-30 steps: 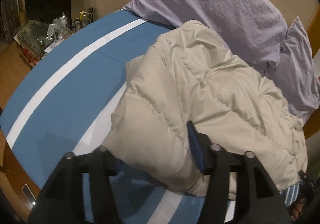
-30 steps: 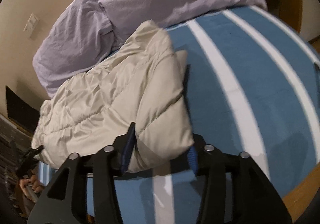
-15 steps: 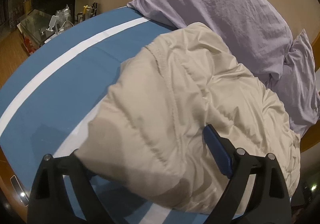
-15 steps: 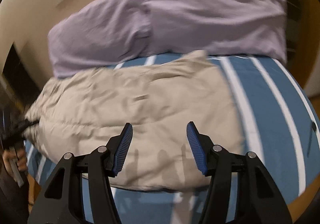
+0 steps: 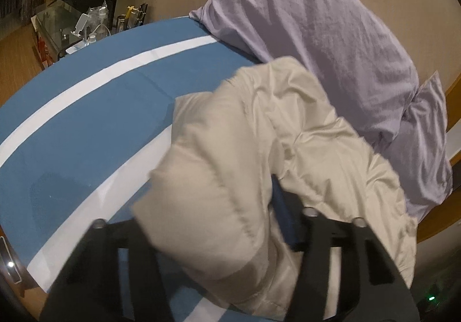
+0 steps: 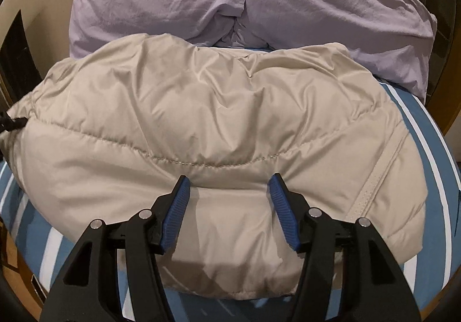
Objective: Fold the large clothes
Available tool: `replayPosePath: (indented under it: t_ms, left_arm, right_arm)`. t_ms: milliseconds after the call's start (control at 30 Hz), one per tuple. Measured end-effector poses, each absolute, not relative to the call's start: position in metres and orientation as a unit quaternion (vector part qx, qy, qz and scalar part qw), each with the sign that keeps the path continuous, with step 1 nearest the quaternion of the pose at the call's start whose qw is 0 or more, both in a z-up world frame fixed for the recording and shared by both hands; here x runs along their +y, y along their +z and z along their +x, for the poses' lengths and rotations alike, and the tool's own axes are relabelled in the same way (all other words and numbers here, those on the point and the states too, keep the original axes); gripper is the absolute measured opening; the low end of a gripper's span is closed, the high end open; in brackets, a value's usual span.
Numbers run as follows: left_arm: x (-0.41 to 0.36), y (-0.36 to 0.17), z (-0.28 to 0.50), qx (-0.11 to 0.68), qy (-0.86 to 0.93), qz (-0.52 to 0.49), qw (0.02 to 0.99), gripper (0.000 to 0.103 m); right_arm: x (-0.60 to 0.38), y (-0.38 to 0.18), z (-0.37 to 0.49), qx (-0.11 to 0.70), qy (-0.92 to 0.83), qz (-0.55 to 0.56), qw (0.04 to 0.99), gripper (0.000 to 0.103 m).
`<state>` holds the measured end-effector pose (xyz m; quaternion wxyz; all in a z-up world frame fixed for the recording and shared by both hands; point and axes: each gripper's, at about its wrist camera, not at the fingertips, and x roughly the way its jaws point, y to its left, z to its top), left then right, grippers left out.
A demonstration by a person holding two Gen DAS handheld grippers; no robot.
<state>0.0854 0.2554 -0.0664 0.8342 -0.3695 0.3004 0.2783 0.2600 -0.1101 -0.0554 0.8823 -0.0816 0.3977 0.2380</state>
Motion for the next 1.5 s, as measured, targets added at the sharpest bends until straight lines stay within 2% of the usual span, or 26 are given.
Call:
replayPosePath:
  t_ms: [100, 200, 433, 567, 767, 1000, 1500]
  left_arm:
    - [0.254, -0.057, 0.086, 0.287, 0.265, -0.374, 0.841, 0.037]
    - [0.247, -0.043, 0.089, 0.276, 0.252, -0.37, 0.85, 0.034]
    - [0.207, 0.014, 0.102, 0.229, 0.187, -0.344, 0.891, 0.03]
    - [0.16, 0.054, 0.121, 0.204, 0.122, -0.32, 0.917, 0.029]
    - [0.076, 0.084, 0.155, 0.201, 0.027, -0.281, 0.938, 0.029]
    - [-0.005, 0.079, 0.2, 0.234, -0.036, -0.242, 0.941, 0.029]
    - [-0.128, 0.027, 0.261, 0.331, -0.081, -0.144, 0.929, 0.029]
  right_arm:
    - [-0.106, -0.06, 0.256, 0.389, 0.232, -0.091, 0.887, 0.06]
    - [-0.104, -0.063, 0.255, 0.384, 0.229, -0.096, 0.889, 0.06]
    - [-0.103, -0.063, 0.256, 0.385, 0.23, -0.088, 0.89, 0.061]
    - [-0.106, -0.063, 0.257, 0.382, 0.236, -0.079, 0.89, 0.062]
    - [-0.12, -0.059, 0.259, 0.382, 0.261, -0.055, 0.885, 0.062]
    - [-0.16, -0.047, 0.256, 0.356, 0.254, -0.03, 0.899, 0.061]
    - [-0.256, -0.049, 0.264, 0.344, 0.184, 0.022, 0.92, 0.062]
